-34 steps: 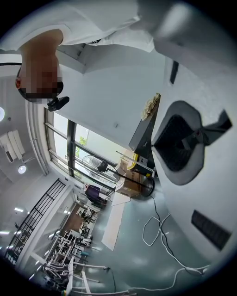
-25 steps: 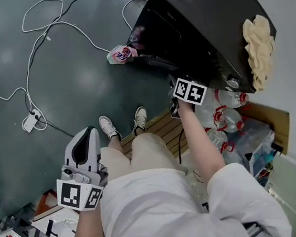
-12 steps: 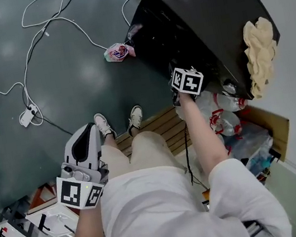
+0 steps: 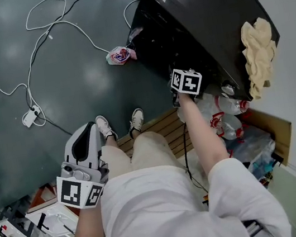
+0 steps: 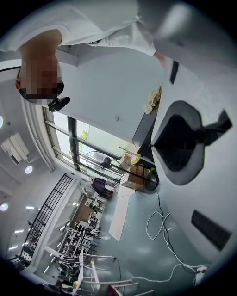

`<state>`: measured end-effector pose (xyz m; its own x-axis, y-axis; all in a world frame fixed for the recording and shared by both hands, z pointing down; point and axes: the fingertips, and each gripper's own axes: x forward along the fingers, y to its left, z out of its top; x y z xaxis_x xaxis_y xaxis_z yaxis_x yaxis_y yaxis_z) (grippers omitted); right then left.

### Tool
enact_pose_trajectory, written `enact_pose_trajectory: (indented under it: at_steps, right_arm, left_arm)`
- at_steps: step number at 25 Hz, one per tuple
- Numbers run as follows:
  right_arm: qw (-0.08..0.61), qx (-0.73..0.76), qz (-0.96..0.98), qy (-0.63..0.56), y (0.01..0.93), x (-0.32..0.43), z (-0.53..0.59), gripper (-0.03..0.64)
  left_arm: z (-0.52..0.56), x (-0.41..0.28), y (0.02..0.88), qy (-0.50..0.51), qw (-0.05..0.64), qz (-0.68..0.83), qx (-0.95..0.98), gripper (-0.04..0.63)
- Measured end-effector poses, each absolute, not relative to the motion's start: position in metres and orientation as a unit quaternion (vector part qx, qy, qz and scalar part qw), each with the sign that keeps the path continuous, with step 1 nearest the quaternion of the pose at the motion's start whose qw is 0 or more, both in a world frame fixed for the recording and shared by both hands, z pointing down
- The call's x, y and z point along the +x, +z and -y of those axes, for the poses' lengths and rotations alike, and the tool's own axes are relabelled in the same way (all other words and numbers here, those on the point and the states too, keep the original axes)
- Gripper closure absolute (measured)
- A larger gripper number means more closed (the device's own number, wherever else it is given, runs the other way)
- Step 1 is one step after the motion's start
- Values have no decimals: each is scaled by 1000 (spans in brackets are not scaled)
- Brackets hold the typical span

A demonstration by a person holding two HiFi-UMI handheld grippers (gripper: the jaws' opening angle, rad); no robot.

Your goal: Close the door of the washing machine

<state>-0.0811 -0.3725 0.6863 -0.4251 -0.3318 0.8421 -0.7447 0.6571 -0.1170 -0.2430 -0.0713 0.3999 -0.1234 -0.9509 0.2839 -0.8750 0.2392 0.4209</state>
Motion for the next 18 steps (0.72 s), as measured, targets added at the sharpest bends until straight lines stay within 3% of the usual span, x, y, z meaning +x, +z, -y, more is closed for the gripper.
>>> enact_pose_trajectory:
  at_steps: [10, 18]
  right_arm:
    - [348, 336, 837, 254, 628, -88, 363, 535]
    - [281, 315, 866, 268, 547, -74, 316, 618]
  left_arm:
    - [66, -236, 375, -68, 224, 734, 638, 591]
    - [76, -232, 324, -61, 168, 713, 677, 591]
